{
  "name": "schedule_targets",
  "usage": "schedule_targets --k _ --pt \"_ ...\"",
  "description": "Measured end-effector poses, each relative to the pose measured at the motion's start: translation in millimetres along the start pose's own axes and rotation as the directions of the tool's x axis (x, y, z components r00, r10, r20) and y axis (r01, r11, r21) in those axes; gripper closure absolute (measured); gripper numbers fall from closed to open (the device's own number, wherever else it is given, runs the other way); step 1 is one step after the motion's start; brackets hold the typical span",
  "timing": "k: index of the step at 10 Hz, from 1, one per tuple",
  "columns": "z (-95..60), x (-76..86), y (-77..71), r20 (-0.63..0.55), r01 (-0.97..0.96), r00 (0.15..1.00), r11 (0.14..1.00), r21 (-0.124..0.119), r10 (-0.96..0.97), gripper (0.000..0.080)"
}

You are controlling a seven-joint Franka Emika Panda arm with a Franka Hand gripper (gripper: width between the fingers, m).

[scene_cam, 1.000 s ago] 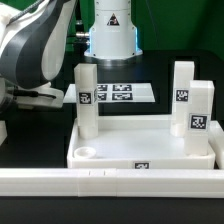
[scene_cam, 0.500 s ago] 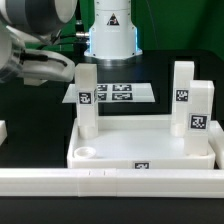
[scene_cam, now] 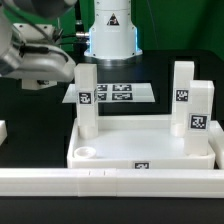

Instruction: Assemble desk

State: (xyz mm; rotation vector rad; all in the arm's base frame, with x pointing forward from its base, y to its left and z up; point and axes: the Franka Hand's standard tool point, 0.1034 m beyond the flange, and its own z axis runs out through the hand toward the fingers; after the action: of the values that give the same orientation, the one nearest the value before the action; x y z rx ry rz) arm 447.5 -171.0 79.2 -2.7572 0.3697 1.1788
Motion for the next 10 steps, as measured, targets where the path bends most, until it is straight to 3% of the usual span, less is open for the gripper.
schedule_targets --k 1,2,3,5,8,9,10 --pt "-21.1 5.0 -9.3 -0.093 0.026 0.995 0.999 -0.018 -0.028 0.0509" --pt "-22.5 14.7 -7.4 -0.222 0.030 0.974 0.999 -0.032 -0.036 0.0509" --pt "-13.0 5.8 -6.4 -0.241 0.028 0.970 0.999 -0.019 -0.032 0.0509" --pt "-23.1 15.3 -6.2 -0.390 0.028 0.920 0.999 -0.041 -0.042 0.0509" --pt "-55.2 5.3 -19.7 -0.522 0.047 0.851 0.998 -0.030 -0.056 0.0509" --pt "-70.0 5.0 -21.7 -0.592 0.049 0.803 0.998 -0.040 -0.063 0.0509" --pt "-71.0 7.8 -19.0 -0.660 0.042 0.748 0.998 -0.052 -0.066 0.0509"
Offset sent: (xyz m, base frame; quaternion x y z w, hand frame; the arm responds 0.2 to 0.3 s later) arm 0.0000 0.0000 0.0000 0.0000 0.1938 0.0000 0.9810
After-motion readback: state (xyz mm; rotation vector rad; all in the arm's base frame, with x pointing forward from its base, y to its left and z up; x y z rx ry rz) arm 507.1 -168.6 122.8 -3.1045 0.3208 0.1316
